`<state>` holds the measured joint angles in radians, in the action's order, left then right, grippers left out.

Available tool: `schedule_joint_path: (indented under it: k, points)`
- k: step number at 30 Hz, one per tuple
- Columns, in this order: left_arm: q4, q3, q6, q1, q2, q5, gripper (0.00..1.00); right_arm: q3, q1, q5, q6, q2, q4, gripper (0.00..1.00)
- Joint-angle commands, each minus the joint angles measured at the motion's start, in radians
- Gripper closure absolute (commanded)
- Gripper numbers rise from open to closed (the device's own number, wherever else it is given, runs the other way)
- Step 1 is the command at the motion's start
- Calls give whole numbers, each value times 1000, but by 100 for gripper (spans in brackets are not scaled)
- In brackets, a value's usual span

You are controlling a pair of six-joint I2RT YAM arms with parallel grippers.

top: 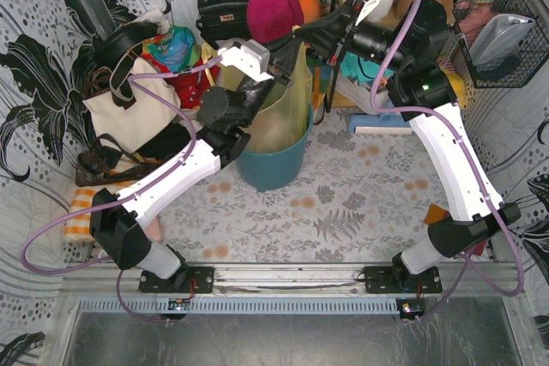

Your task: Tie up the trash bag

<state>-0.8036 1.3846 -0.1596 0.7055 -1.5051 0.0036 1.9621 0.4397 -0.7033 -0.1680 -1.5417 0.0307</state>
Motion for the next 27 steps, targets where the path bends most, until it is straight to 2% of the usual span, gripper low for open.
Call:
schedule_joint_path:
  k: [1,2,5,7,9,16,22,27]
  points:
    - [-30,37,2,-6,-13,-12,95,-5,-1,-36,-19,36,-32,100]
    - [-31,37,4,-6,-15,-11,100,-5,-1,-36,-18,38,-31,100]
    - [-30,34,11,-7,-15,-4,100,-5,-1,-23,-18,44,-34,100]
    - [-29,25,16,-7,-10,7,100,-5,-1,-7,-26,48,-48,86]
    - [-30,6,19,-6,4,33,100,10,-1,3,-41,48,-59,76]
    - [-65,-112,9,-7,78,140,100,91,-1,-41,-93,-2,-60,60]
    - [-71,-142,23,-6,95,216,100,197,1,-115,-120,-93,-20,58]
    - [-73,-153,36,-6,100,229,100,383,25,-211,-119,-232,88,59]
